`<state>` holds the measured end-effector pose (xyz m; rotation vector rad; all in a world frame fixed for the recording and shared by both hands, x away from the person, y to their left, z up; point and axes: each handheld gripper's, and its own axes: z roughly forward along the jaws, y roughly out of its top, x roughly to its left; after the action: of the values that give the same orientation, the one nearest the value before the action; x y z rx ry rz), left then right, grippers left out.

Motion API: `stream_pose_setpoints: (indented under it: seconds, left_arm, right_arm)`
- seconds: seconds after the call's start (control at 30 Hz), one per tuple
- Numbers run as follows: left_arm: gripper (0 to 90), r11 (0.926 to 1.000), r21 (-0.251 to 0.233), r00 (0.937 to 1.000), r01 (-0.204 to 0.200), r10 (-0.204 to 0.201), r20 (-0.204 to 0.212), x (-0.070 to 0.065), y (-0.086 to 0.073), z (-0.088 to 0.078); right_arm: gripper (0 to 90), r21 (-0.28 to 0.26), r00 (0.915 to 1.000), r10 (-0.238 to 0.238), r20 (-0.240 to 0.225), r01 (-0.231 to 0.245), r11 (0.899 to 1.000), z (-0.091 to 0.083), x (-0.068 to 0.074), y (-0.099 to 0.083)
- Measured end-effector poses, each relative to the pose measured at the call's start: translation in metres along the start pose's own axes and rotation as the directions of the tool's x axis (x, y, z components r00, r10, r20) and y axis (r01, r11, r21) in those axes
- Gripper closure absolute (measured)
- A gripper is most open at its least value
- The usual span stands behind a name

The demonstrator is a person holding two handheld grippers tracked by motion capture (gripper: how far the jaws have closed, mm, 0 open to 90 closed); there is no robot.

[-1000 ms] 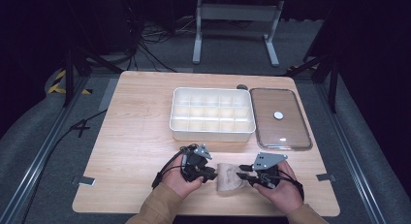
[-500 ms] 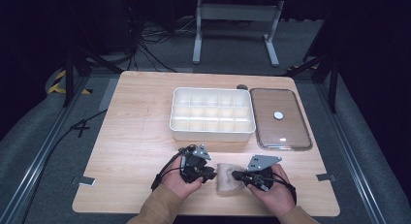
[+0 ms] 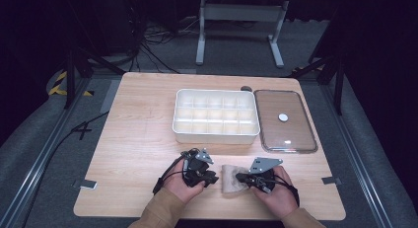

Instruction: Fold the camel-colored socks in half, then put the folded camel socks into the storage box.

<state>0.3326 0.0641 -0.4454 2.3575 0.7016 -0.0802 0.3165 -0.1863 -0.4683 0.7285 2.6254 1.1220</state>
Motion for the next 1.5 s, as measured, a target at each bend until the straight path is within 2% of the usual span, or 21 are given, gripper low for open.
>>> stream_pose_setpoints:
  seconds: [0.4, 0.73, 0.9, 1.03, 1.17, 1.33, 1.5]
  left_arm:
    - [75.1, 0.9999, 0.011, 1.0, 0.002, -0.002, 0.0, 0.0, -0.001, 0.005]
    - [74.6, 0.9977, 0.066, 0.9998, -0.016, 0.015, 0.015, -0.001, -0.002, 0.013]
    - [73.5, 0.9967, 0.074, 0.9987, -0.032, 0.029, 0.041, -0.003, -0.002, 0.017]
    - [73.6, 0.9953, 0.09, 0.9986, -0.036, 0.032, 0.042, -0.002, -0.001, 0.02]
    - [72.9, 0.9956, 0.085, 0.9982, -0.04, 0.037, 0.047, -0.004, 0.0, 0.021]
    - [71.9, 0.9971, 0.055, 0.9968, -0.053, 0.05, 0.062, -0.006, 0.004, 0.021]
    - [70.2, 0.9945, 0.013, 0.993, -0.104, 0.103, 0.058, -0.01, 0.012, 0.019]
  right_arm:
    - [89.1, 0.005, 1.0, -0.006, -0.006, 0.006, 1.0, 0.001, 0.001, 0.0]
    - [89.0, -0.004, 0.9995, -0.021, -0.023, 0.021, 1.0, 0.003, 0.004, 0.001]
    - [88.9, -0.009, 0.9992, -0.025, -0.032, 0.025, 1.0, 0.005, 0.005, 0.002]
    - [89.0, -0.014, 0.9988, -0.02, -0.044, 0.02, 1.0, 0.006, 0.006, 0.002]
    - [88.9, -0.012, 0.9987, -0.024, -0.046, 0.023, 1.0, 0.007, 0.007, 0.003]
    - [88.9, -0.017, 0.9987, -0.025, -0.044, 0.025, 1.0, 0.007, 0.007, 0.002]
    - [88.9, -0.022, 0.9988, -0.031, -0.037, 0.03, 0.999, 0.007, 0.008, 0.001]
